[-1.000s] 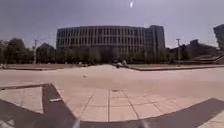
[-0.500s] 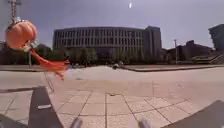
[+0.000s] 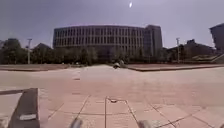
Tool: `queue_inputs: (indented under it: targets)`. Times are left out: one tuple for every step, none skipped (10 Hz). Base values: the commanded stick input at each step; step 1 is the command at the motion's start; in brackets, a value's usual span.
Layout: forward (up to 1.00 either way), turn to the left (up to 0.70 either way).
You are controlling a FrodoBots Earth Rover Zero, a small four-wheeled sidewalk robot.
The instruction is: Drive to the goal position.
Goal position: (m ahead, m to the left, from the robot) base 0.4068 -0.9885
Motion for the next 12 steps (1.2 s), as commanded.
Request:
queue_inputs:
  targets:
    - [1.00,0.00]
    - [1.00,0.00]
    - [1.00,0.00]
    - [1.00,0.00]
    - [1.00,0.00]
    - [1.00,0.00]
    - [1.00,0.00]
    - [1.00,0.00]
    - [1.00,0.00]
    - [1.00,0.00]
    - [1.00,0.00]
    - [1.00,0.00]
